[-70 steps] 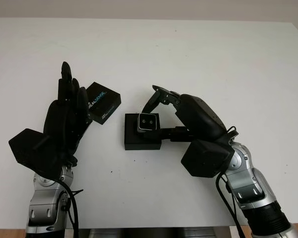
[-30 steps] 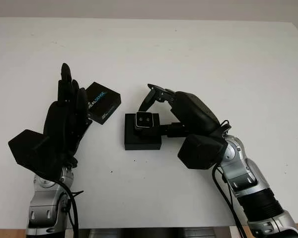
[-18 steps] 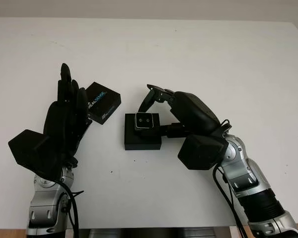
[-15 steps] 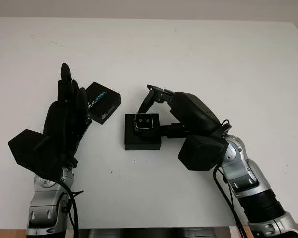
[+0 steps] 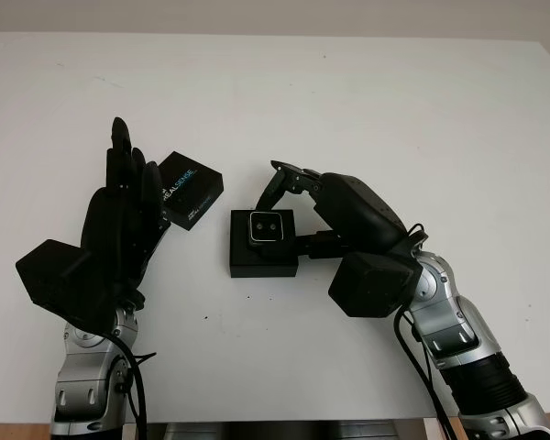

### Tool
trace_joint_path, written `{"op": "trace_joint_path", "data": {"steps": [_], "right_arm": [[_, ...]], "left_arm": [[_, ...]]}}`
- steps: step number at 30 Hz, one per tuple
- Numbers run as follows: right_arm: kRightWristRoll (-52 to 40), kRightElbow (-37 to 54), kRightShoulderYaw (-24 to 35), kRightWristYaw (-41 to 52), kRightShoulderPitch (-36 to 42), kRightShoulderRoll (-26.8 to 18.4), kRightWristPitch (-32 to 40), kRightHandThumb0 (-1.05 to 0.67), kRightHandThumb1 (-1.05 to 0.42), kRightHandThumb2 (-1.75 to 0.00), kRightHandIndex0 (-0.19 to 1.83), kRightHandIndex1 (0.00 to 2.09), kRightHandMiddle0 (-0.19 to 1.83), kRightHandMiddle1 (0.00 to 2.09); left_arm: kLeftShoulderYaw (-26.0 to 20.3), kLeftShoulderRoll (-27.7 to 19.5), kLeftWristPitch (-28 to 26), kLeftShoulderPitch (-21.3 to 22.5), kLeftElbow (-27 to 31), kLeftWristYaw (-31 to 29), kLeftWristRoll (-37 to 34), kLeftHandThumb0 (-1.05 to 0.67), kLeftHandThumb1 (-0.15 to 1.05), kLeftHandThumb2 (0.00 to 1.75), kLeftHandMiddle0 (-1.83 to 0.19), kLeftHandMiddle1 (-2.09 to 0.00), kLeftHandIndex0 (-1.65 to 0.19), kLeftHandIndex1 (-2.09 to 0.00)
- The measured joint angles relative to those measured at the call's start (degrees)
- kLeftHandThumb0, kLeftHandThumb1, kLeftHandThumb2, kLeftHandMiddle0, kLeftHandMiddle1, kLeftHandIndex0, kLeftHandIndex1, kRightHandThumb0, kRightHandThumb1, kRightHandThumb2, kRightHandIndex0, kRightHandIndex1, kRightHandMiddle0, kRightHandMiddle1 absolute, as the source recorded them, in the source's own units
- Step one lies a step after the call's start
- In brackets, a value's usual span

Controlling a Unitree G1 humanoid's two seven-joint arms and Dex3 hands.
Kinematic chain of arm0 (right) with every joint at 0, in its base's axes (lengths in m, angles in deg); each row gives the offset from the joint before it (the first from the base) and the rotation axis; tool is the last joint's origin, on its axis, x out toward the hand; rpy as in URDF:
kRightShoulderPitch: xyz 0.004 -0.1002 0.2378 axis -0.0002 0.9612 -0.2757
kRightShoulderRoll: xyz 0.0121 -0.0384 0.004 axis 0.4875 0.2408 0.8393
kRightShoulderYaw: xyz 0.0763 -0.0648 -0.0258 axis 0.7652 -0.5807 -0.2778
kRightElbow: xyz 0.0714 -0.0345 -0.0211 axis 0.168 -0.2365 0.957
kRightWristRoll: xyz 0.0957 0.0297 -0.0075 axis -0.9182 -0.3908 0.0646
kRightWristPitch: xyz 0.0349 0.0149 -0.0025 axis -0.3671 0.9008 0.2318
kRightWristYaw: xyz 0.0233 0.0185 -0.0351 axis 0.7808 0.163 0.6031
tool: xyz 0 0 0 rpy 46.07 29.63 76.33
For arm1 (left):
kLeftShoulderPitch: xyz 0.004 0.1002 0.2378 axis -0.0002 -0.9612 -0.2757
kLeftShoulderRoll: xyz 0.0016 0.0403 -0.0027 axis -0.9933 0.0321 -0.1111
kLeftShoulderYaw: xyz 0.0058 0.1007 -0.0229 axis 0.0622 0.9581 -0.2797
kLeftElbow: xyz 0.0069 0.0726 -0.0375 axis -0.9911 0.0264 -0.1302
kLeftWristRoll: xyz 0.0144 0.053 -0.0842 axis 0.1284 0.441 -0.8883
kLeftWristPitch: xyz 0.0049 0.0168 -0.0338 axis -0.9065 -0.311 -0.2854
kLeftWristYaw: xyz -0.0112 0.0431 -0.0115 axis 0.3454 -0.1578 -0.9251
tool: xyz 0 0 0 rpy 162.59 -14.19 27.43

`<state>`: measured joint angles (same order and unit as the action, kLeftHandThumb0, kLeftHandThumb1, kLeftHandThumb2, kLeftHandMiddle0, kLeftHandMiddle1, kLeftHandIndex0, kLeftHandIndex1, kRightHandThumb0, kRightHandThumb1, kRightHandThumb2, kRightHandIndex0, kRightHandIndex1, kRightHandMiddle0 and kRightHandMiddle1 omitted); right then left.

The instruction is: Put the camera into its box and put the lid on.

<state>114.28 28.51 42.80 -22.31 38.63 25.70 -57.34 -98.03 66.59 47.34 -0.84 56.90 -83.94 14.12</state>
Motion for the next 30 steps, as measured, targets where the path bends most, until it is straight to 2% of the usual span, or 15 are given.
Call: {"op": "trace_joint_path", "data": {"steps": [13,16,18,19,20,22,25,30], "right_arm": [[0.0,0.1,0.0,0.1,0.4,0.0,0.0,-0.45,-1.03,-0.05,0.3,0.05,0.42,1.94],[-0.4,0.4,0.0,0.9,0.7,0.0,0.2,-0.48,-1.03,-0.05,0.28,0.04,0.37,1.9],[-0.5,1.0,-0.1,2.4,0.7,-0.1,0.8,-0.61,-0.98,-0.05,0.2,0.02,0.17,1.58],[-0.5,1.5,-0.1,3.4,0.7,-0.4,1.3,-0.68,-0.97,-0.05,0.14,0.02,0.11,1.33],[-0.4,1.7,-0.3,4.6,0.6,-1.0,1.3,-0.77,-0.96,-0.05,-0.01,0.02,0.04,0.94],[-0.3,2.1,-0.6,6.8,0.4,-2.4,1.5,-0.83,-0.95,-0.05,-0.14,0.03,0.09,0.44],[0.1,3.1,-0.9,8.3,-0.1,-3.5,1.8,-0.85,-0.96,-0.06,-0.19,0.01,0.07,0.26],[0.8,3.9,-1.0,8.7,-0.1,-3.8,2.1,-0.84,-0.96,-0.05,-0.19,0.0,0.03,0.19]], "left_arm": [[0.0,0.0,0.0,-0.1,0.0,-0.5,0.0,-0.83,1.05,0.6,0.19,0.0,0.19,0.0],[0.0,0.0,0.0,-0.3,0.1,-0.5,0.0,-0.83,1.05,0.59,0.19,0.0,0.19,0.0],[0.0,0.1,0.0,-0.6,0.1,-0.4,0.0,-0.84,1.05,0.58,0.19,0.0,0.19,0.0],[0.0,0.1,0.0,-0.6,0.1,-0.4,0.0,-0.84,1.05,0.58,0.19,0.0,0.19,0.0],[0.0,0.1,0.0,-0.7,0.1,-0.3,0.0,-0.84,1.05,0.58,0.19,0.0,0.19,0.0],[0.0,0.1,0.0,-0.7,0.1,-0.3,0.0,-0.84,1.05,0.58,0.19,0.0,0.19,0.0],[0.0,0.1,0.0,-0.7,0.1,-0.3,0.0,-0.84,1.05,0.58,0.19,0.0,0.19,0.0],[0.0,0.1,-0.2,-0.7,0.1,-0.2,-0.1,-0.83,1.05,0.58,0.19,0.0,0.19,0.0]]}}
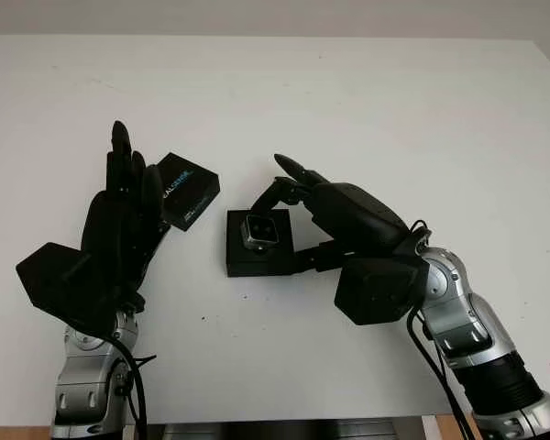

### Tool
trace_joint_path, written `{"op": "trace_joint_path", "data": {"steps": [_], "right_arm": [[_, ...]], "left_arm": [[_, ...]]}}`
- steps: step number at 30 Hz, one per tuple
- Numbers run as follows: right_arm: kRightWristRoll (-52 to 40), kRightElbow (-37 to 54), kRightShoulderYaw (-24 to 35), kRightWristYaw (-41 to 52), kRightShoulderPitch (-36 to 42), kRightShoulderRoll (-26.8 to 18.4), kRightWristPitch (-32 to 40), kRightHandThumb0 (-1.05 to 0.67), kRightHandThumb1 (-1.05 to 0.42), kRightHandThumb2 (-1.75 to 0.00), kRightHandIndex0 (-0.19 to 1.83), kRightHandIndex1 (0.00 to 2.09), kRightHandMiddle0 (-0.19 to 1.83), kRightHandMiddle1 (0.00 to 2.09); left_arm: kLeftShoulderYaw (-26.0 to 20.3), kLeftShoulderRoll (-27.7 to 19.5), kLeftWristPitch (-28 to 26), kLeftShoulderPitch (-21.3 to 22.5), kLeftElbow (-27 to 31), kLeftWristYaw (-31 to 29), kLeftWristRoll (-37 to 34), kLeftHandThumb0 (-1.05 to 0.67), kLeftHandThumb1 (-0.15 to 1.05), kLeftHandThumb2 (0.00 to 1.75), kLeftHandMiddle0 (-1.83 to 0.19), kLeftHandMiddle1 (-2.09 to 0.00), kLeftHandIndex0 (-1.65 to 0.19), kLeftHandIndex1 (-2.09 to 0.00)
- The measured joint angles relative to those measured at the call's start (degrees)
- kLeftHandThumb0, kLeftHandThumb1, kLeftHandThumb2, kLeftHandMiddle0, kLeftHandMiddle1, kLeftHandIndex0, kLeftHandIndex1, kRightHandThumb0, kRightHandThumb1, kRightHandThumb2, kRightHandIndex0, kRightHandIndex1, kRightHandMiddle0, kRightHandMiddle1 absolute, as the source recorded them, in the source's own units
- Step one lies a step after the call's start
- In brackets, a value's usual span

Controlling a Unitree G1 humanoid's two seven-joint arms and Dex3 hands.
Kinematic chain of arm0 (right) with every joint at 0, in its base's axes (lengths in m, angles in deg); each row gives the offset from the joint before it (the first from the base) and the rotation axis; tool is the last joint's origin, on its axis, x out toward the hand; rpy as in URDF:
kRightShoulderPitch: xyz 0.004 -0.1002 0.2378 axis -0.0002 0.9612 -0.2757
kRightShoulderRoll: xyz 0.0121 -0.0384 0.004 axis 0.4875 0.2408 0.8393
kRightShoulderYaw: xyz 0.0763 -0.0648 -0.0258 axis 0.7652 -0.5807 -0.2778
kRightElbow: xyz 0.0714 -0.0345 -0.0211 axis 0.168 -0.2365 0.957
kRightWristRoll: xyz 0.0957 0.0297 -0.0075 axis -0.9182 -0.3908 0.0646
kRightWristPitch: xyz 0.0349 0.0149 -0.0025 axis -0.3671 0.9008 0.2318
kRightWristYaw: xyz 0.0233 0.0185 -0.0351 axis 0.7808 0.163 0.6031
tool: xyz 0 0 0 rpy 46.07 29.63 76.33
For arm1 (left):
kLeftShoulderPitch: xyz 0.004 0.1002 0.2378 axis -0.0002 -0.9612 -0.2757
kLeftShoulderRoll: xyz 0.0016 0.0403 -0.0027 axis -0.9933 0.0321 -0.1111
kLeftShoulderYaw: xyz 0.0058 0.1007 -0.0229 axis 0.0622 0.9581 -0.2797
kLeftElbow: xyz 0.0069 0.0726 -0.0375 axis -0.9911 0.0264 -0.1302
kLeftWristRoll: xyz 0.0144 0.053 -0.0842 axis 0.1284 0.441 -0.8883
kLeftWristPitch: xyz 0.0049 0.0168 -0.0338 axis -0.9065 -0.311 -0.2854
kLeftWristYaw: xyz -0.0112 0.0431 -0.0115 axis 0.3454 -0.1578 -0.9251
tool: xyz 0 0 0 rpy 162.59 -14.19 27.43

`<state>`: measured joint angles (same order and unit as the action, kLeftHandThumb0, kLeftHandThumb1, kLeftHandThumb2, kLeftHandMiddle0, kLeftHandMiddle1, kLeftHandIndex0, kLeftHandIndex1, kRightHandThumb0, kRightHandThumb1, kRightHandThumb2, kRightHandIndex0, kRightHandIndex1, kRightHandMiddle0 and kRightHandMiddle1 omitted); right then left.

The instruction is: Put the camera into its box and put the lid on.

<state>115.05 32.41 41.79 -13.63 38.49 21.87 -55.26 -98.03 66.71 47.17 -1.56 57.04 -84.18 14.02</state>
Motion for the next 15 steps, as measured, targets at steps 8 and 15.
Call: {"op": "trace_joint_path", "data": {"steps": [8,15], "right_arm": [[1.2,0.1,-0.2,0.1,0.0,-0.1,0.4,-0.86,-0.97,-0.06,-0.19,0.0,-0.01,0.13],[1.7,0.1,-0.1,-2.4,0.1,0.1,0.4,-0.86,-0.98,-0.06,-0.19,0.0,0.0,0.12]], "left_arm": [[0.0,0.0,0.0,0.0,0.0,0.2,0.0,-0.84,1.05,0.57,0.19,0.0,0.19,0.0],[0.0,0.0,0.0,0.0,0.0,0.2,0.1,-0.84,1.05,0.58,0.19,0.0,0.19,0.0]]}}
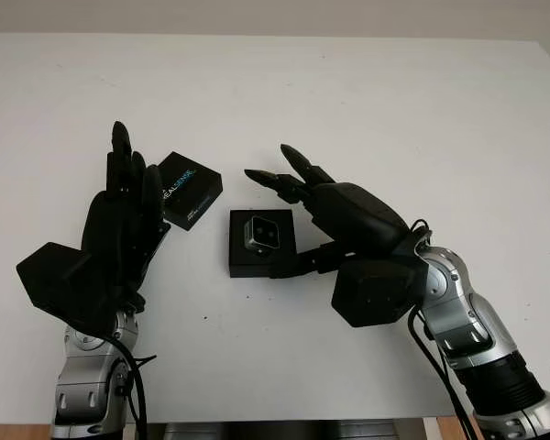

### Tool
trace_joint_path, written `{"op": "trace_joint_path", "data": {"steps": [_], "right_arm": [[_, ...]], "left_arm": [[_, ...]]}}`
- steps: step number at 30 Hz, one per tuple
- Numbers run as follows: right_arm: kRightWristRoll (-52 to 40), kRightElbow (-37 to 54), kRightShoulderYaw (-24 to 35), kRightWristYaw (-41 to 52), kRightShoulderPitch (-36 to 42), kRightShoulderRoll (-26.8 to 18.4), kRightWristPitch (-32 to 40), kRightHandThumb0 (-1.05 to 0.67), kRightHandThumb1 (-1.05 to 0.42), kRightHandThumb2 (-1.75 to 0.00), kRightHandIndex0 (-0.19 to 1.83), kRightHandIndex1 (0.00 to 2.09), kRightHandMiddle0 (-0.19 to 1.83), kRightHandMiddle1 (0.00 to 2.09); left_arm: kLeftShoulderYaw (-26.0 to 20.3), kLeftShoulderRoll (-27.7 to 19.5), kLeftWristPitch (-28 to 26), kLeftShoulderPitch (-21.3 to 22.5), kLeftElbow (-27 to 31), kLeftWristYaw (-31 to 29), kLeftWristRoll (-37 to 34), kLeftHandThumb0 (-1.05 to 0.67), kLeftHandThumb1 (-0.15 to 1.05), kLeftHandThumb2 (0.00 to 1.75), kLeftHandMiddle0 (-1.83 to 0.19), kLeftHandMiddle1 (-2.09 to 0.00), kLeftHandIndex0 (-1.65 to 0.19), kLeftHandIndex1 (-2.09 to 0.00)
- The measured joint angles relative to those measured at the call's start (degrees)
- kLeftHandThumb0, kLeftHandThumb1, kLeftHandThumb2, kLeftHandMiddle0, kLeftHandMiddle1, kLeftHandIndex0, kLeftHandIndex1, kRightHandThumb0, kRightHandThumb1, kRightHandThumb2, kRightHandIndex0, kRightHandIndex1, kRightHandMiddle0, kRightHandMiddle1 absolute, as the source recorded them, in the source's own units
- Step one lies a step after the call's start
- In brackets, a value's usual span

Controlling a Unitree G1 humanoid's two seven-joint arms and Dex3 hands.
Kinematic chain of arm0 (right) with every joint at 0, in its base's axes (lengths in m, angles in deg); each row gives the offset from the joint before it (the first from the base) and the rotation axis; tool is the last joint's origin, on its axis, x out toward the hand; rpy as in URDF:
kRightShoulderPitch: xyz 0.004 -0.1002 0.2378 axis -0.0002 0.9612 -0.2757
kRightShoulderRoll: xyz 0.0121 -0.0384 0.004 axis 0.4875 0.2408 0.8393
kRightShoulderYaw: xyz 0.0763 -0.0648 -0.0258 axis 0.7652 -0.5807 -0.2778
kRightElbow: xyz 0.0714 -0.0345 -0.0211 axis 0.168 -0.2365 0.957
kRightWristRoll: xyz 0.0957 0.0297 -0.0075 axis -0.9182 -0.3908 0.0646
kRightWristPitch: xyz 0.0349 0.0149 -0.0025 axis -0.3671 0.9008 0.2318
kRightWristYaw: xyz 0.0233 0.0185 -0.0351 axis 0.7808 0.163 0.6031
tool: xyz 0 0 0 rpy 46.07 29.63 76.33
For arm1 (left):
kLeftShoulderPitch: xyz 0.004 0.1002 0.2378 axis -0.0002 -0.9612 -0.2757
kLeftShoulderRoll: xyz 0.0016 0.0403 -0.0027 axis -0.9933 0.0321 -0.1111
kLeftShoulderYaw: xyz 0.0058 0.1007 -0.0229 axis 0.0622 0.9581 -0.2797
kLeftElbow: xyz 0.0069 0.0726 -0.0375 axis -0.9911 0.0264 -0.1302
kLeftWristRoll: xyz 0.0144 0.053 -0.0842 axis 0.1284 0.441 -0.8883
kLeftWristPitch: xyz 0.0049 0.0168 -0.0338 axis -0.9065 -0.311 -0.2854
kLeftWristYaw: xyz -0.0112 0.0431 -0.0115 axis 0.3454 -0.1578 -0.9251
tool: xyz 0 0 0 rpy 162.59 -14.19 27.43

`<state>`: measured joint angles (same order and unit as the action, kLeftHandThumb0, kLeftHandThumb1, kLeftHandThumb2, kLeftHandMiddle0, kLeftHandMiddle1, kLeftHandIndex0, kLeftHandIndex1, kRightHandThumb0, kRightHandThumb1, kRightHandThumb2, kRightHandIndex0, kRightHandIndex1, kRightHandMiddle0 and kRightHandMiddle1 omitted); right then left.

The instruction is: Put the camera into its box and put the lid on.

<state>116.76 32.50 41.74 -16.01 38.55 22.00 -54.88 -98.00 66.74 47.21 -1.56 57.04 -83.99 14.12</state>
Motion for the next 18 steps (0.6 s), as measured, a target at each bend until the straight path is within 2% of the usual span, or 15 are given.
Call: {"op": "trace_joint_path", "data": {"steps": [4,10,14,18], "right_arm": [[-1.7,-0.2,1.1,-4.7,0.2,1.6,-1.8,-0.82,-0.97,-0.05,-0.17,0.02,0.05,0.13],[-5.7,-3.6,2.9,-10.7,0.7,2.7,-10.3,-0.72,-0.99,-0.06,0.03,0.11,0.24,0.24],[-5.5,-6.2,2.9,-11.7,1.3,0.9,-17.3,-0.72,-1.03,-0.07,0.16,0.16,0.37,0.35],[-5.4,-7.7,2.9,-11.4,1.3,-0.8,-20.9,-0.72,-1.04,-0.06,0.19,0.13,0.36,0.48]], "left_arm": [[0.0,0.0,0.0,0.0,0.0,0.0,0.0,-0.84,1.05,0.58,0.19,0.0,0.19,0.0],[0.0,0.0,0.2,0.0,0.0,-0.1,0.0,-0.84,1.05,0.58,0.19,0.0,0.19,0.0],[0.0,0.0,0.2,0.0,0.0,0.0,0.0,-0.84,1.05,0.58,0.19,0.0,0.19,0.0],[0.1,0.0,0.1,0.0,0.0,0.0,0.0,-0.84,1.05,0.58,0.19,0.0,0.19,0.0]]}}
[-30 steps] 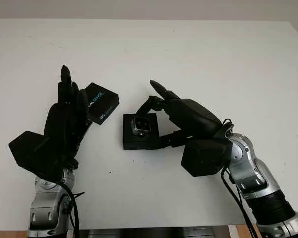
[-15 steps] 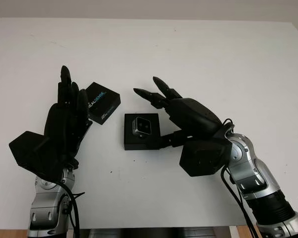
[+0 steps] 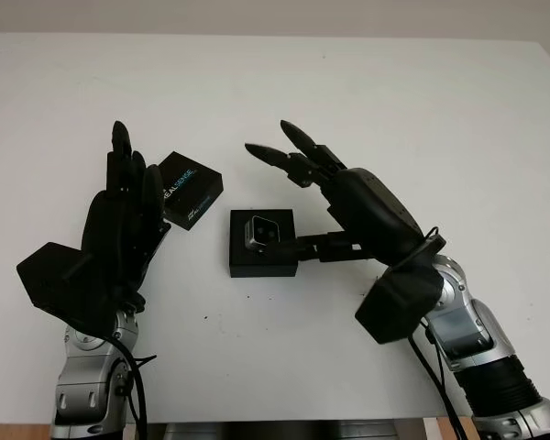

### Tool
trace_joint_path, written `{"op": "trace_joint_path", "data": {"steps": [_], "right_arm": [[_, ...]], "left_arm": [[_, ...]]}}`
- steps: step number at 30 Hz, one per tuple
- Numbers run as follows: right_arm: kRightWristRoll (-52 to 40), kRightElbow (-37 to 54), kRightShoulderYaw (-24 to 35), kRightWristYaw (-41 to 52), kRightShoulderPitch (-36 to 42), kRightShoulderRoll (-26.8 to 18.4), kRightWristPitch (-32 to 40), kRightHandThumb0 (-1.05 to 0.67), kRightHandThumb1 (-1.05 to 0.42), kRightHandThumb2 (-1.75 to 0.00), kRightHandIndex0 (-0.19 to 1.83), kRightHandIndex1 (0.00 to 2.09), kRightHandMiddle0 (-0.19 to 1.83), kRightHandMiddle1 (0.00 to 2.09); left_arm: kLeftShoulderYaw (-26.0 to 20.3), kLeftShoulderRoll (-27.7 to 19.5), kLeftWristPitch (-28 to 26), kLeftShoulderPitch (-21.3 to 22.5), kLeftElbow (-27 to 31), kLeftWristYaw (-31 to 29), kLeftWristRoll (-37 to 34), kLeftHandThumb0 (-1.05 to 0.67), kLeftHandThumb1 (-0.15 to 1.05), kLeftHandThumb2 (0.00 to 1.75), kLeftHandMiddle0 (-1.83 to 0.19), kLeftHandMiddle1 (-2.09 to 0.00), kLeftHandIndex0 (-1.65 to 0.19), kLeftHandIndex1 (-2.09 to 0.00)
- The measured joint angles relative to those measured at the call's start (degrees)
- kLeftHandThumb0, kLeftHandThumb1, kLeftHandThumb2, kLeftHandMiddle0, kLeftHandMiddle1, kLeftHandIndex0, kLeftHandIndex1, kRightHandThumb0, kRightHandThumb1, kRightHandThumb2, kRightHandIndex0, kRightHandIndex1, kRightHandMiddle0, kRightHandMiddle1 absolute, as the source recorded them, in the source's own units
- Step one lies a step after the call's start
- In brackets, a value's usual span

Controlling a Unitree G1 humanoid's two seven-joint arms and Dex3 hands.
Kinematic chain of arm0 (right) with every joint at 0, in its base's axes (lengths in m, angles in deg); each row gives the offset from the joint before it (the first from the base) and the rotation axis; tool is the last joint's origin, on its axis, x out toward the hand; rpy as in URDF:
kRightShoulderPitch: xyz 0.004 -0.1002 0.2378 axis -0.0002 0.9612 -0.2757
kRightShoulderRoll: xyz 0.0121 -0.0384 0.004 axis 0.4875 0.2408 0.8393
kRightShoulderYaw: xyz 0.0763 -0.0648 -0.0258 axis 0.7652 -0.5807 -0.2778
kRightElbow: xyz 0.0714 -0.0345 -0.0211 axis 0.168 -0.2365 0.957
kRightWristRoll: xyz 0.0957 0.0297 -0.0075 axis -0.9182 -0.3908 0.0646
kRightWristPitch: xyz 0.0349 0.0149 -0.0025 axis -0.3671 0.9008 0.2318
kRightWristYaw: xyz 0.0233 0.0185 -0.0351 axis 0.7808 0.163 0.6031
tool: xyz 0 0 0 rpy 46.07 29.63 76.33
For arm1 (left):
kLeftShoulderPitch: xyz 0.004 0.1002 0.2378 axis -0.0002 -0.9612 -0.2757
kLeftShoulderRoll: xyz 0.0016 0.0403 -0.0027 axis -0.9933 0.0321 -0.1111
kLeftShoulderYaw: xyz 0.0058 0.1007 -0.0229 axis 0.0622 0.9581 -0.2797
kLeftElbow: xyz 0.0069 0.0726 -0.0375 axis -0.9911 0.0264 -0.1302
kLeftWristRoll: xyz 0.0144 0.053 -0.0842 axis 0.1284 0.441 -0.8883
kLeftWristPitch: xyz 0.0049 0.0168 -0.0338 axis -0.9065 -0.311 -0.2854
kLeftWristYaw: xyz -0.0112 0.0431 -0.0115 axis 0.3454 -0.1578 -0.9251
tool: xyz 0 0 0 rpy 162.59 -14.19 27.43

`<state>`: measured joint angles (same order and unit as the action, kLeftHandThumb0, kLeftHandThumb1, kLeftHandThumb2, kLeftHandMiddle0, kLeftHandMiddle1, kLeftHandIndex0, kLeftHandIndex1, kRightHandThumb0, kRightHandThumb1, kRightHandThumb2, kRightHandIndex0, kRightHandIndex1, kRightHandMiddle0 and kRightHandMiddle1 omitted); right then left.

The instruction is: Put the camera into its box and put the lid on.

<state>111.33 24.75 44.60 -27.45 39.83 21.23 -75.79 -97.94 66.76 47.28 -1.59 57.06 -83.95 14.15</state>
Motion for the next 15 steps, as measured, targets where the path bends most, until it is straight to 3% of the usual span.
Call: {"op": "trace_joint_path", "data": {"steps": [6,15], "right_arm": [[-0.3,-0.1,0.4,2.0,0.3,-1.7,-0.8,-0.69,-0.98,-0.05,0.39,0.16,0.22,0.89],[8.6,1.8,0.7,-1.3,0.6,-1.5,5.4,-0.77,-0.96,-0.05,0.42,0.17,0.2,0.87]], "left_arm": [[0.0,0.0,0.1,-0.2,0.0,0.0,0.0,-0.84,1.05,0.59,0.19,0.0,0.19,0.0],[0.0,0.0,0.0,-0.4,0.2,-0.5,-0.1,-0.83,1.05,0.59,0.19,0.0,0.19,0.0]]}}
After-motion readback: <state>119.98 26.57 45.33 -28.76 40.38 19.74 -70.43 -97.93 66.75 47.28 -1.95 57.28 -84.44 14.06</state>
